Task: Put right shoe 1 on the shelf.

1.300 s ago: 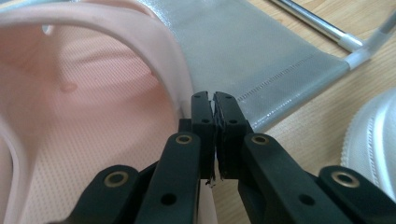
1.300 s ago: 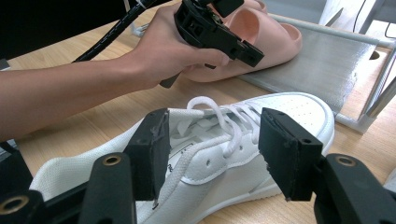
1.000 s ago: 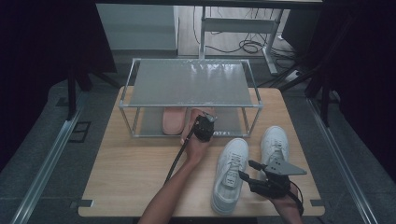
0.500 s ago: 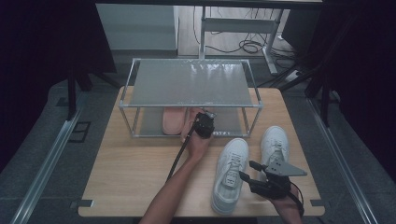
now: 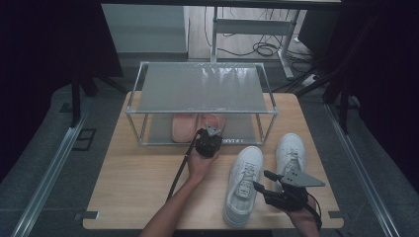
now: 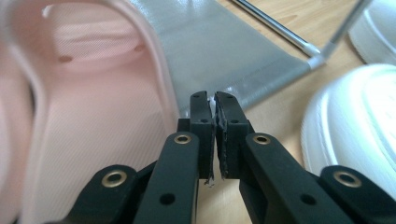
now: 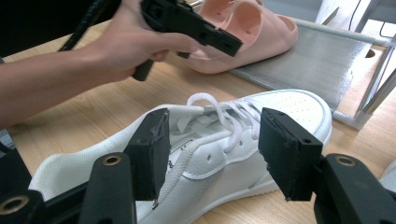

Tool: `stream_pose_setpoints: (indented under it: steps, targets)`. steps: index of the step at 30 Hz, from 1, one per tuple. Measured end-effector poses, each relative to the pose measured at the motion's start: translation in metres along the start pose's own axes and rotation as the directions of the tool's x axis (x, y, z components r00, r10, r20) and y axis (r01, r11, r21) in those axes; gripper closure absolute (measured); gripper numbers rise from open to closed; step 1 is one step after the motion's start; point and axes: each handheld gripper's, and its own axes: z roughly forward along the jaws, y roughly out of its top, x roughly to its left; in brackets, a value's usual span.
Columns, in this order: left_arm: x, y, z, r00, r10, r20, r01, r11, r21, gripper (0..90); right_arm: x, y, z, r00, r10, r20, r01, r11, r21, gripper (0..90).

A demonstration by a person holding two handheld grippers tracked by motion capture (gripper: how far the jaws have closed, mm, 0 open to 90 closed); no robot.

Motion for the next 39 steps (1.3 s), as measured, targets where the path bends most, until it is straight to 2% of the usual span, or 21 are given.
stream_pose_setpoints:
  steps: [5, 17, 29, 32, 39]
  targets:
    - [0.005, -0.013, -0.024, 0.9995, -0.025, 0.021, 0.026, 0.9990, -0.037, 87.4, 0.001, 0.000, 0.001, 1.0000, -0.001, -0.001, 0.001, 1.000, 0.002, 44.5]
    - [0.019, -0.034, -0.061, 0.9998, -0.013, 0.012, 0.014, 0.9974, -0.071, 88.2, 0.000, -0.001, 0.001, 1.0000, 0.001, 0.001, -0.001, 1.000, 0.004, 44.5]
    - [0.038, -0.065, -0.092, 0.9999, -0.016, -0.004, 0.016, 0.9983, -0.056, 88.8, 0.001, -0.001, 0.002, 1.0000, 0.002, -0.001, -0.002, 1.000, 0.008, 44.5]
    - [0.043, -0.076, -0.100, 0.9996, -0.028, -0.005, 0.027, 0.9982, -0.053, 88.8, 0.001, -0.001, 0.002, 1.0000, 0.000, -0.001, 0.000, 1.000, 0.009, 44.5]
    - [0.051, -0.092, -0.103, 0.9993, -0.027, -0.026, 0.027, 0.9995, -0.018, 89.2, 0.002, -0.001, 0.004, 1.0000, 0.001, -0.005, -0.001, 1.000, 0.015, 44.5]
